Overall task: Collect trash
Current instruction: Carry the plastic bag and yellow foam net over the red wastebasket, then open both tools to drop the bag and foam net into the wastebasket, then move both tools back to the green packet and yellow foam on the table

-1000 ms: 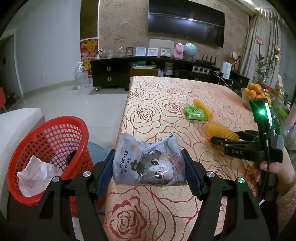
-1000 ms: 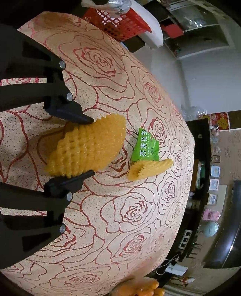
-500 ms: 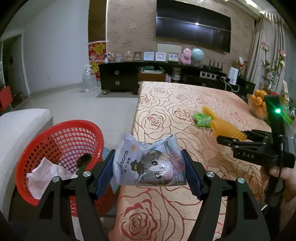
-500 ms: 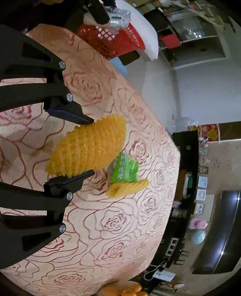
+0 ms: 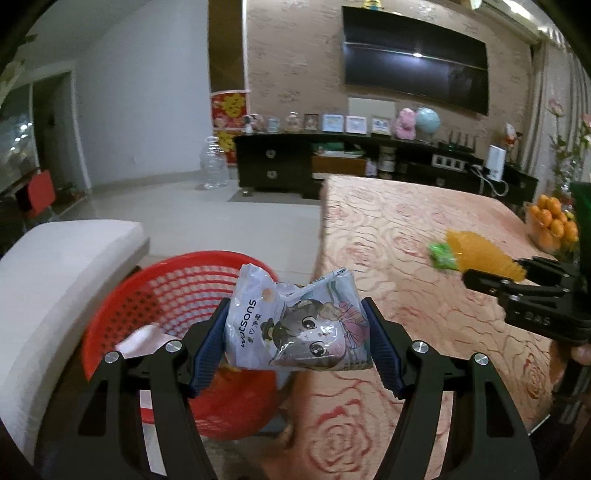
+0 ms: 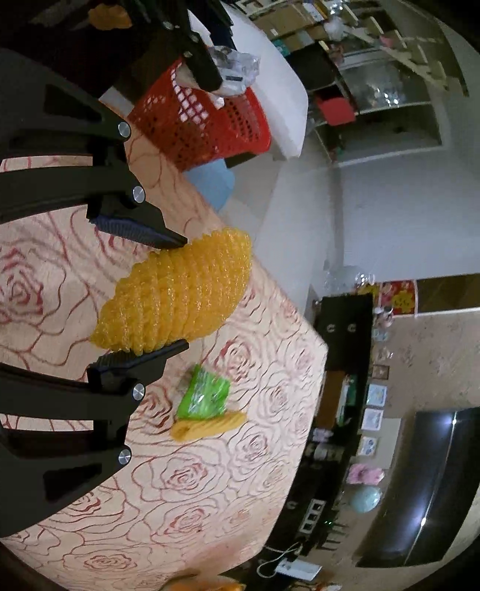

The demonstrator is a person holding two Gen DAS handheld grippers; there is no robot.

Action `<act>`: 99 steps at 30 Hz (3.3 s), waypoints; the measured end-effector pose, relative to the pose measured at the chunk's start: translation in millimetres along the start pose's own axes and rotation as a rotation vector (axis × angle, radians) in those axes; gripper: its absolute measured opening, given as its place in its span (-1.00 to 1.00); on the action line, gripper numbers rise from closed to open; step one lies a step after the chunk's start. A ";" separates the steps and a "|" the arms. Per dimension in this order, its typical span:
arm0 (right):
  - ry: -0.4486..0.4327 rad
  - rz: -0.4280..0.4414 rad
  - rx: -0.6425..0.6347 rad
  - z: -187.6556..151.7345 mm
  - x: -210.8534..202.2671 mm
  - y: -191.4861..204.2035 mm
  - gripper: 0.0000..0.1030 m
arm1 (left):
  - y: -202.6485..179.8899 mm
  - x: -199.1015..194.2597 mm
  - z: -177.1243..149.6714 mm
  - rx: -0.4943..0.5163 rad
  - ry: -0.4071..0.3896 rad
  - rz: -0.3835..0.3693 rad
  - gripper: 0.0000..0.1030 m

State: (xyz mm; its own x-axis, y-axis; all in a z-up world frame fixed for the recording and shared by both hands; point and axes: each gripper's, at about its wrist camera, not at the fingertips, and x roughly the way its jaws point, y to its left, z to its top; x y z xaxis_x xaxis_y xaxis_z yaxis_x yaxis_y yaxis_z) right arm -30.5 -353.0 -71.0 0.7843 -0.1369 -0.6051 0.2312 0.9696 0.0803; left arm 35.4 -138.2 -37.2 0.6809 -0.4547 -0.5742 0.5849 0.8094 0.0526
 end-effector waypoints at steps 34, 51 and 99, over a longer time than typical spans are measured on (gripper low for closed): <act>0.025 0.344 -0.244 86.2 44.4 165.8 -0.07 | 117.8 20.4 -2.2 -0.177 0.083 0.276 0.29; 0.102 0.365 -0.245 79.1 72.9 182.4 0.06 | 122.2 43.6 -2.5 -0.204 0.174 0.291 0.32; 0.052 0.312 -0.196 71.5 52.4 149.7 0.63 | 132.3 2.1 -0.7 -0.273 0.001 0.314 0.67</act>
State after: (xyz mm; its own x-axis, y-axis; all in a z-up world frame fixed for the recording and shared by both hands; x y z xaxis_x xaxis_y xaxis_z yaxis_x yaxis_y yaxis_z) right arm 86.3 -229.5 -34.0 0.7681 0.1772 -0.6154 -0.1328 0.9841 0.1175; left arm 113.9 -31.8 -32.1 0.8073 -0.1697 -0.5652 0.2104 0.9776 0.0070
